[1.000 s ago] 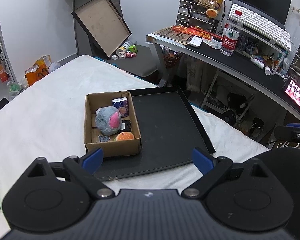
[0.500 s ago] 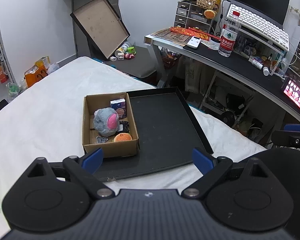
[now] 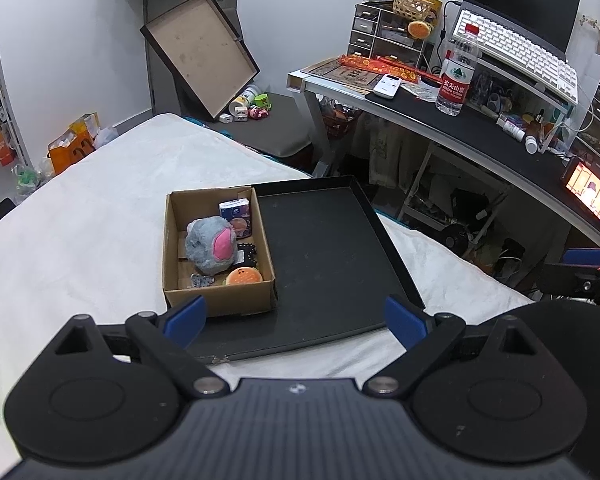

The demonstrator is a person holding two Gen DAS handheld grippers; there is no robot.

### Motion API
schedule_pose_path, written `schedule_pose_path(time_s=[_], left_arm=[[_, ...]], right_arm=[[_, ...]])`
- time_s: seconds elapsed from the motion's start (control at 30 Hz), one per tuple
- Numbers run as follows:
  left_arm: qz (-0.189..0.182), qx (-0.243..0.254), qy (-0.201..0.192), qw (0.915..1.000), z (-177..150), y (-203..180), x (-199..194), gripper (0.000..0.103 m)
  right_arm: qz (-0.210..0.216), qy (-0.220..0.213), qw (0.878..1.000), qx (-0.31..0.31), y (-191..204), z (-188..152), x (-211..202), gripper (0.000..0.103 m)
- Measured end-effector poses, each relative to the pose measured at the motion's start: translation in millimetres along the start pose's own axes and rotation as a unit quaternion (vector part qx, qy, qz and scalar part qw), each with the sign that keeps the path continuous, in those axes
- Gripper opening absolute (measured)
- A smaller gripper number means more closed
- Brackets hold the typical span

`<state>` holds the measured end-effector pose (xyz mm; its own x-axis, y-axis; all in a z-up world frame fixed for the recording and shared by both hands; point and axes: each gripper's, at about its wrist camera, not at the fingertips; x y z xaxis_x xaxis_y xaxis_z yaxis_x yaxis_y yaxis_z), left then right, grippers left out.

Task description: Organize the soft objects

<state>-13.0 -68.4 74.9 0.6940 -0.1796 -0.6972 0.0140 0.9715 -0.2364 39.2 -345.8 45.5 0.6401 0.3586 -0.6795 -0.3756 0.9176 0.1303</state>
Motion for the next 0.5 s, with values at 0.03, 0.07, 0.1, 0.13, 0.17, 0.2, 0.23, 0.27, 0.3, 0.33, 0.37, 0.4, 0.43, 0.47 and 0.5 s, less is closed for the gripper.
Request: schedule_pose_path(time_s=[0.03, 0.07, 0.1, 0.13, 0.17, 0.2, 0.23, 0.27, 0.3, 0.33, 0.37, 0.4, 0.43, 0.47, 0.5], left_arm=[[-0.001, 0.0, 0.0, 1.0, 0.8, 0.0, 0.1, 0.095], [-0.003, 0.0, -0.001, 1.0, 1.0, 0.1, 0.1, 0.095], [-0.004, 0.0, -0.001, 1.0, 1.6, -0.3, 0.2, 0.095], [-0.006, 0.0, -0.002, 1.0, 2.0, -0.6, -0.1, 0.095], [-0.006, 0.0, -0.003, 1.0, 2.2, -1.3, -0.1, 0.095], [-0.007, 0.0, -0.004, 1.0, 2.1, -2.1, 0.0, 0.095], [-0.007, 0.0, -0.005, 1.0, 2.1, -2.4, -0.2, 0.095], [-0.008, -0.001, -0.005, 1.0, 2.2, -1.9, -0.6, 0.095], [-0.009, -0.001, -0.005, 0.9999, 1.9, -2.1, -0.7, 0.095], [-0.009, -0.001, -0.005, 0.9999, 1.7, -2.1, -0.8, 0.095], [-0.009, -0.001, -0.005, 0.9999, 1.6, -2.4, -1.0, 0.095], [-0.009, 0.0, -0.005, 0.9999, 2.1, -2.3, -0.9, 0.095], [-0.009, 0.0, -0.005, 0.9999, 1.5, -2.6, -1.1, 0.095], [-0.009, 0.001, -0.004, 1.0, 2.1, -2.6, -1.0, 0.095], [-0.009, 0.002, -0.004, 0.9999, 2.9, -3.6, -1.0, 0.095]], right_arm=[[0.0, -0.001, 1.0, -0.002, 1.0, 0.0, -0.3, 0.103], [0.001, -0.002, 1.0, -0.004, 1.8, 0.3, -0.5, 0.103], [0.002, -0.003, 1.0, -0.006, 2.6, 0.3, -0.8, 0.103], [0.003, -0.003, 1.0, -0.007, 3.4, 0.6, -0.5, 0.103], [0.004, -0.002, 1.0, -0.007, 3.9, 1.0, -0.1, 0.103], [0.004, -0.002, 1.0, -0.007, 4.7, 1.2, 0.2, 0.103], [0.004, -0.001, 1.0, -0.007, 5.7, 1.7, 0.5, 0.103], [0.004, -0.001, 1.0, -0.007, 6.6, 2.2, 1.0, 0.103], [0.004, -0.001, 1.0, -0.008, 7.9, 2.6, 1.3, 0.103], [0.003, 0.0, 1.0, -0.008, 9.2, 3.1, 1.6, 0.103], [0.003, 0.0, 1.0, -0.009, 10.2, 3.4, 1.7, 0.103], [0.003, 0.0, 1.0, -0.011, 11.7, 3.9, 1.9, 0.103], [0.004, 0.0, 1.0, -0.012, 12.9, 3.9, 1.9, 0.103], [0.005, 0.001, 1.0, -0.013, 13.8, 4.3, 2.3, 0.103], [0.005, 0.001, 1.0, -0.014, 15.0, 4.7, 2.4, 0.103]])
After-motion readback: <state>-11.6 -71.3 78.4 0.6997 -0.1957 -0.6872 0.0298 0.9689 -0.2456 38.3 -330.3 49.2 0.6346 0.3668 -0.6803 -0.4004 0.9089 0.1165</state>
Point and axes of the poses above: each gripper's, at about its wrist camera, not at the fingertips, and x roughly the way its jaws point, y to its left, z to its top, and after that the axes turned 12 degrees about -z, right-handed
